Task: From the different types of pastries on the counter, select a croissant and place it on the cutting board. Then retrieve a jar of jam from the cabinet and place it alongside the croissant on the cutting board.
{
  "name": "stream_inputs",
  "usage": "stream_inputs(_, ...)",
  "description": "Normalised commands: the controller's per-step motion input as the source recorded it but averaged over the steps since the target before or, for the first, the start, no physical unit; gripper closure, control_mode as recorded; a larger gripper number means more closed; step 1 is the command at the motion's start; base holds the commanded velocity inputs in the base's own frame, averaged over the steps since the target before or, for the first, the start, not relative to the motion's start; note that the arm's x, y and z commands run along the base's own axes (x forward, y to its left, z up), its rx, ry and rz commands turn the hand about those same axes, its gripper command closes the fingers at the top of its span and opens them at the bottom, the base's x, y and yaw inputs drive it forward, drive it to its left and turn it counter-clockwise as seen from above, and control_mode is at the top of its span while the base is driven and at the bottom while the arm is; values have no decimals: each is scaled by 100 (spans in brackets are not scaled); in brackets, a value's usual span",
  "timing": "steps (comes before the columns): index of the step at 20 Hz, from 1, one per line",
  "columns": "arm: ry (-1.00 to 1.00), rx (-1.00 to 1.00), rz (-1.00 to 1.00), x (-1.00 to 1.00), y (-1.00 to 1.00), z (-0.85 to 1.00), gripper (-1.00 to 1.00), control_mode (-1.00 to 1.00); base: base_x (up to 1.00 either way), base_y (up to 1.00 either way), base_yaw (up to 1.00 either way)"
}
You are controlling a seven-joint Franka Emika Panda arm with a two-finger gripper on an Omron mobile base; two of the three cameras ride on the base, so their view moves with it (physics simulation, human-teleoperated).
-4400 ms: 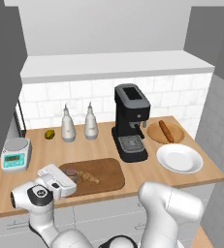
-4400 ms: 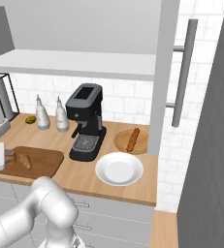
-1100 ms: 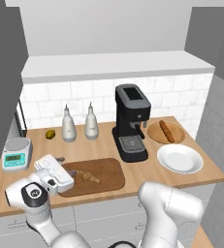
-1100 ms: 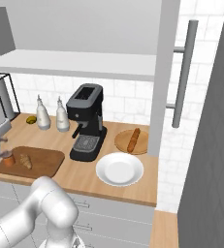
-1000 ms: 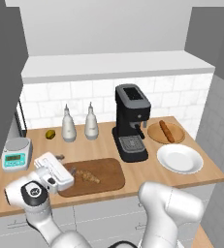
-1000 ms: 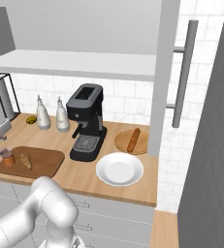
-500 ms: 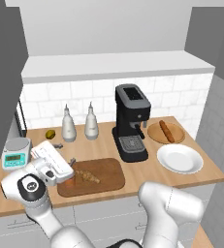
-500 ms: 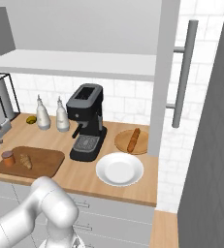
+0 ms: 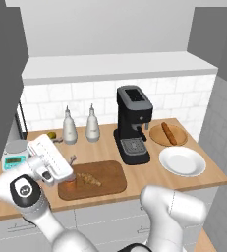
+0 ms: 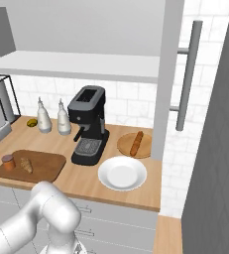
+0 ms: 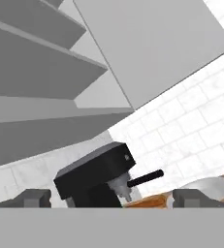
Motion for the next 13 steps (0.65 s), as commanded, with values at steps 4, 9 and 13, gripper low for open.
stream_inputs(4, -15, 0, -7, -51, 0, 57, -100, -100, 0, 0, 0)
stream_inputs(9, -5, 0, -8, -62, -7, 35, -100, -100, 0, 0, 0)
stream_inputs(13, 0, 0, -5, -35, -28, 7, -100, -100, 0, 0, 0)
